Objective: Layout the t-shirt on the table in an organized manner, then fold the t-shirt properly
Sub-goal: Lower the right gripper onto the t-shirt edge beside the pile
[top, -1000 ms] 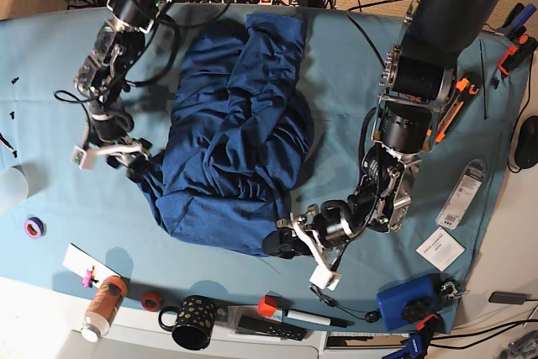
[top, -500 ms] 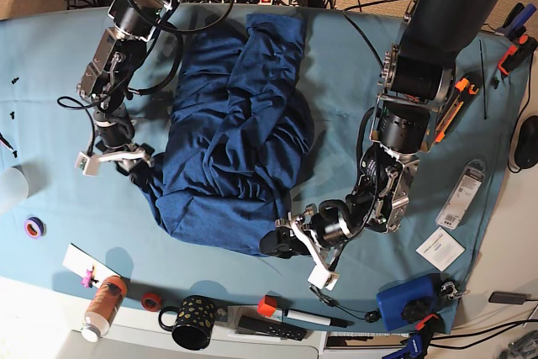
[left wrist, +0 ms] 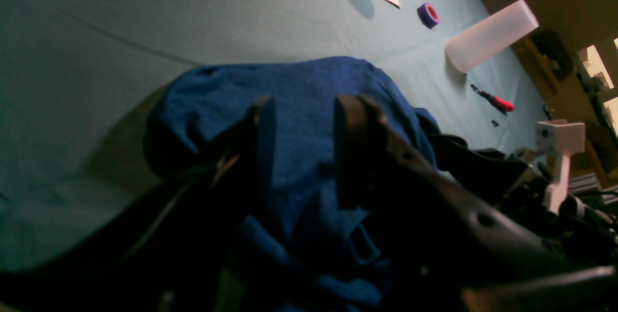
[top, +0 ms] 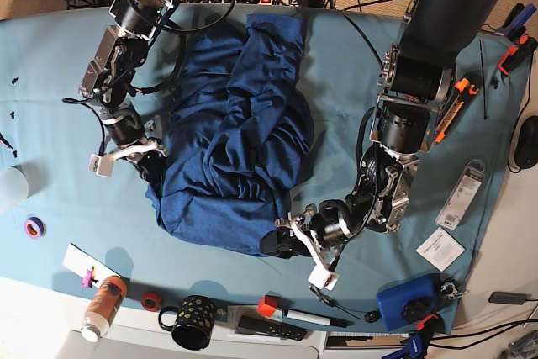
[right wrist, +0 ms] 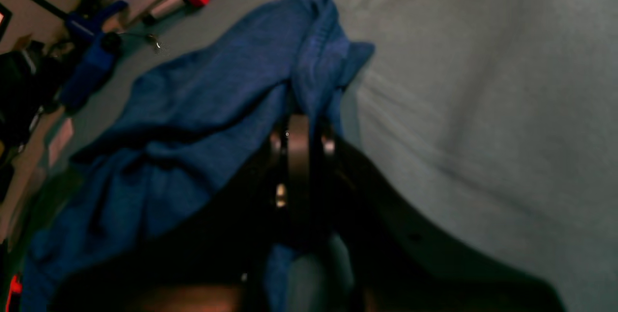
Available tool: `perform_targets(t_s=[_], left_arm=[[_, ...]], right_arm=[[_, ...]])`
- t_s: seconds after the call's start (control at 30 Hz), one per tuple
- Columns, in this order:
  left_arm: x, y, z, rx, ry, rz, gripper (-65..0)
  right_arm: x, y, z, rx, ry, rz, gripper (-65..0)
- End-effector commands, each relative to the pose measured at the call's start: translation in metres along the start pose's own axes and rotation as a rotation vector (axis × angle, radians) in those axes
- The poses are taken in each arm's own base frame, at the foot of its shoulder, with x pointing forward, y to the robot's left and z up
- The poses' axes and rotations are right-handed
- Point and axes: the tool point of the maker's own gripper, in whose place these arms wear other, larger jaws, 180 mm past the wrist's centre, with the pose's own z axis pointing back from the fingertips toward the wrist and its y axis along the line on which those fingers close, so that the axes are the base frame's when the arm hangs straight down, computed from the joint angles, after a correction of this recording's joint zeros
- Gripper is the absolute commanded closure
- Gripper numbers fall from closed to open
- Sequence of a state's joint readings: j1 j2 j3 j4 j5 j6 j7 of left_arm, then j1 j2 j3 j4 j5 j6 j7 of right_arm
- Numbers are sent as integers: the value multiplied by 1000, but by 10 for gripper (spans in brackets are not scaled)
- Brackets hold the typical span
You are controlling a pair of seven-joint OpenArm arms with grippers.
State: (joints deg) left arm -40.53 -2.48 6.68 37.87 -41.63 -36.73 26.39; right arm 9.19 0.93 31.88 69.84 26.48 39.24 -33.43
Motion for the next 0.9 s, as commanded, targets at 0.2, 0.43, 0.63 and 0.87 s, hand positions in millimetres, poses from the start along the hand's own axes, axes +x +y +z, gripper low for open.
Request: perform_targets(t_s=[0.2,0.43,0.63,0.87], left_arm=[[29,-5,-1,-5,-72,-60,-210],[12,-2,0,-1,-63,-33,-210],[5,-2,0,-1,-56,-23,-210],[-10,0,1,2,-35,0,-210]], right_arm=[[15,3,12,8,-44,48,0],[35,20,62,-17,-73,231,0],[42,60,105,50,-46,312,0],[22,92,135,139,70,320,0]])
